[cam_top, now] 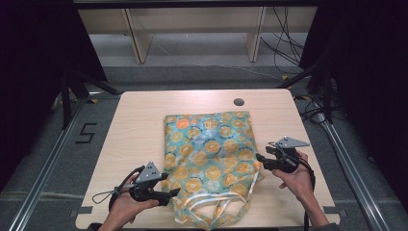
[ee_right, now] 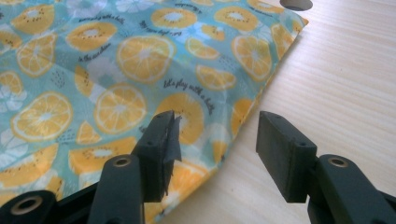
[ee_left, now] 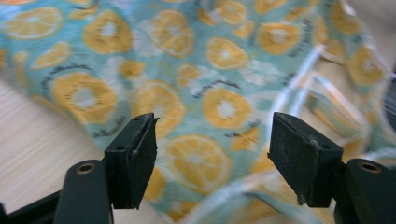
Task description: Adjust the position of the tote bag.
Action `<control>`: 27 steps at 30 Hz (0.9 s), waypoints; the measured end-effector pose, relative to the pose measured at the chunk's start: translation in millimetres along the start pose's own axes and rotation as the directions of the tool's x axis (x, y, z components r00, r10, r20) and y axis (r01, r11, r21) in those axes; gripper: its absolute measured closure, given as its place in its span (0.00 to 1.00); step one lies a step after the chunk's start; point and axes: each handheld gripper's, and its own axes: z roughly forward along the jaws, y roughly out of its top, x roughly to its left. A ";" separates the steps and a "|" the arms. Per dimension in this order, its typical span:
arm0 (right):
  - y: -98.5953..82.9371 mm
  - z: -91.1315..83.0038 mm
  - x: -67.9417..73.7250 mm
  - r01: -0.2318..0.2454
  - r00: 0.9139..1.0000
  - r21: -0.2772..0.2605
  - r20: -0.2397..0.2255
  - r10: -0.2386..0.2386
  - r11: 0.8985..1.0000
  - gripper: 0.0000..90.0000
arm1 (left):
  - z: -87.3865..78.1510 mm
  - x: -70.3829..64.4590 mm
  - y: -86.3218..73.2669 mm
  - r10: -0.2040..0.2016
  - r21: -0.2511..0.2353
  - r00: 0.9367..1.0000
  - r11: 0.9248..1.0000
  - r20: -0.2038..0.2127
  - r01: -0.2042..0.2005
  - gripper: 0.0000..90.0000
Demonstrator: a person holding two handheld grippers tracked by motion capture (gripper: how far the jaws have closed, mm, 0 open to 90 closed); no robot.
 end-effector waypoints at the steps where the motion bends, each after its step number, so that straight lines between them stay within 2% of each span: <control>1: -1.0 0.0 -1.0 0.008 1.000 0.000 -0.008 -0.008 1.000 0.53 | -2.4 -2.6 -1.8 0.013 0.002 1.000 1.000 0.009 -0.013 0.34; 2: -3.2 -1.5 1.0 -0.016 1.000 0.011 -0.001 0.016 1.000 0.53 | -3.3 -2.4 -3.0 0.025 0.004 1.000 1.000 0.014 -0.025 0.34; 3: -4.8 -1.4 -2.3 0.000 0.999 0.016 -0.033 0.000 1.000 0.53 | -5.0 -1.9 -4.8 0.036 0.013 0.999 0.999 0.014 -0.036 0.34; 4: -5.8 -2.1 -1.7 0.000 1.000 0.015 -0.009 0.000 1.000 0.52 | -7.1 -1.3 -10.2 0.040 0.016 0.999 0.999 0.001 -0.040 0.35; 6: -6.5 -2.5 -1.7 0.000 0.999 0.023 -0.039 0.001 1.000 0.52 | -8.6 -2.1 -16.4 0.044 0.016 0.999 0.999 0.002 -0.044 0.36; 7: -7.4 -1.9 -0.6 0.005 1.000 0.010 -0.019 -0.004 1.000 0.52 | -9.6 -2.0 -18.7 0.054 0.027 0.999 0.998 0.000 -0.054 0.37; 8: -7.4 -1.9 -0.6 0.005 1.000 0.010 -0.019 -0.004 1.000 0.52 | -9.6 -2.0 -18.7 0.054 0.027 0.999 0.998 0.000 -0.054 0.37; 9: -7.3 -2.3 -0.4 0.003 0.999 0.019 -0.050 -0.002 1.000 0.51 | -11.4 -1.8 -23.1 0.076 0.040 0.997 0.996 -0.015 -0.075 0.37; 10: -8.8 -2.2 2.3 0.011 1.000 0.014 -0.020 -0.011 1.000 0.51 | -13.6 -2.9 -28.2 0.092 0.045 0.996 0.995 -0.018 -0.091 0.39; 11: -9.0 -2.4 2.5 0.018 0.999 0.034 -0.029 -0.017 0.999 0.51 | -14.0 -3.4 -30.1 0.099 0.041 0.995 0.994 -0.023 -0.098 0.41; 12: -9.5 -1.9 2.7 0.020 0.999 0.037 -0.029 -0.019 0.999 0.51 | -14.0 -3.4 -30.1 0.099 0.041 0.995 0.994 -0.023 -0.098 0.41; 13: -10.5 0.2 2.9 0.017 0.999 0.026 -0.041 -0.016 1.000 0.51 | -13.3 -4.4 -33.0 0.117 0.048 0.993 0.992 -0.028 -0.116 0.41; 14: -10.6 0.0 2.5 0.017 0.998 0.044 -0.054 -0.015 0.999 0.51 | -11.6 -6.0 -34.2 0.121 0.051 0.992 0.991 -0.032 -0.120 0.42; 15: -11.2 0.6 2.6 0.017 0.999 0.042 -0.052 -0.014 0.999 0.51 | -10.8 -6.1 -34.5 0.141 0.064 0.989 0.988 -0.040 -0.139 0.42; 16: -11.2 0.6 2.6 0.017 0.999 0.042 -0.052 -0.014 0.999 0.51 | -10.8 -6.1 -34.5 0.141 0.064 0.989 0.988 -0.040 -0.139 0.43; 18: -11.6 0.3 2.8 0.017 0.999 0.045 -0.036 -0.015 0.999 0.50 | -5.2 -7.6 -34.2 0.188 0.084 0.981 0.979 -0.055 -0.183 0.44; 20: -12.2 0.4 4.1 -0.002 0.999 0.049 -0.037 0.003 0.999 0.50 | -0.8 -7.6 -33.4 0.206 0.090 0.977 0.976 -0.061 -0.200 0.44; 21: -12.3 1.0 2.0 0.017 0.999 0.047 -0.037 -0.016 0.999 0.50 | 1.3 -7.0 -32.9 0.218 0.091 0.973 0.973 -0.070 -0.212 0.44; 22: -13.1 1.3 1.4 0.016 0.999 0.049 -0.037 -0.014 0.999 0.49 | 5.8 -7.1 -33.1 0.225 0.093 0.971 0.972 -0.075 -0.218 0.45; 23: -13.4 1.1 1.4 0.011 0.999 0.050 -0.037 -0.009 0.999 0.49 | 6.3 -7.0 -32.2 0.249 0.110 0.966 0.964 -0.070 -0.240 0.47; 24: -13.4 1.1 1.4 0.011 0.999 0.050 -0.037 -0.009 0.999 0.49 | 6.3 -7.0 -32.2 0.249 0.110 0.966 0.964 -0.070 -0.240 0.52; 25: -13.8 1.4 0.9 0.007 0.999 0.049 -0.049 -0.005 0.999 0.49 | 8.0 -6.7 -30.7 0.275 0.113 0.959 0.957 -0.072 -0.266 0.52; 26: -14.4 0.9 0.4 0.009 0.999 0.042 -0.033 -0.008 0.999 0.49 | 9.6 -7.1 -29.2 0.271 0.096 0.960 0.960 -0.066 -0.264 0.59; 27: -14.6 0.5 -0.4 0.010 0.999 0.047 -0.035 -0.008 0.999 0.49 | 8.9 -6.2 -27.4 0.286 0.103 0.956 0.955 -0.070 -0.278 0.68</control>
